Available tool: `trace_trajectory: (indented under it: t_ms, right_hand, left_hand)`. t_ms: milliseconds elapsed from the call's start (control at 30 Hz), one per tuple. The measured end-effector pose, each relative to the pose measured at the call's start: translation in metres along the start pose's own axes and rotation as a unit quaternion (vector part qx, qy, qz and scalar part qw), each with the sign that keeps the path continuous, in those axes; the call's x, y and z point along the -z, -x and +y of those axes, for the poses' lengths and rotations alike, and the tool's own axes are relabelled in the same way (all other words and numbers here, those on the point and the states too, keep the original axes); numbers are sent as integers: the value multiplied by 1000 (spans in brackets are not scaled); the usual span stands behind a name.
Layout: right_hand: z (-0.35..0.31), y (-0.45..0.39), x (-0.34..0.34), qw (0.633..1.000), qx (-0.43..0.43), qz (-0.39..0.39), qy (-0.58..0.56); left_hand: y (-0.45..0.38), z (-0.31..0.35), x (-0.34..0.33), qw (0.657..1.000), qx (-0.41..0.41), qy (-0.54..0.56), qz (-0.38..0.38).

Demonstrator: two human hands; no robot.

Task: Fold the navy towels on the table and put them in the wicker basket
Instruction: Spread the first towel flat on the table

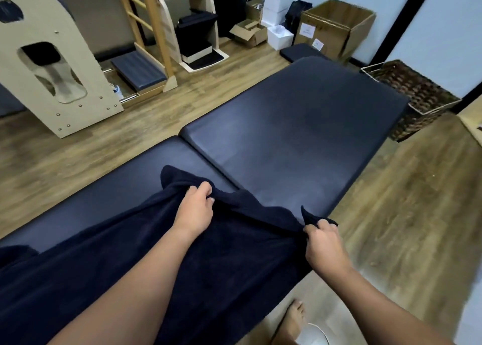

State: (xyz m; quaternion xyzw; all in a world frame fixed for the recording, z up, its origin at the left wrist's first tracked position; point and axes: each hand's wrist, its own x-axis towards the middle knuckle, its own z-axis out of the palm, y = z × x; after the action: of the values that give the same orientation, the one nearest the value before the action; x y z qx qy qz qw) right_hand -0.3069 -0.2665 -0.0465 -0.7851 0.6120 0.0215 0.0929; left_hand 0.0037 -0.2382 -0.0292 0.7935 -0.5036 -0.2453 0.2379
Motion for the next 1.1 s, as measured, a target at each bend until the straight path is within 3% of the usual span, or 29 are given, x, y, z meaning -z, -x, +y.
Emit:
trace_trajectory:
  t_ms: [267,533,1100]
  right_hand:
    - [115,-77,23,996,33,37,-75]
    - [175,-149,50,989,45,61,-126]
    - [317,-384,107,993,22,83,-77]
  left_hand:
    - [-64,111,-59,998,22,-33,46]
    - [-131,177,-82,996,18,-37,75]
    - [-374,308,-172,997,-11,22,72]
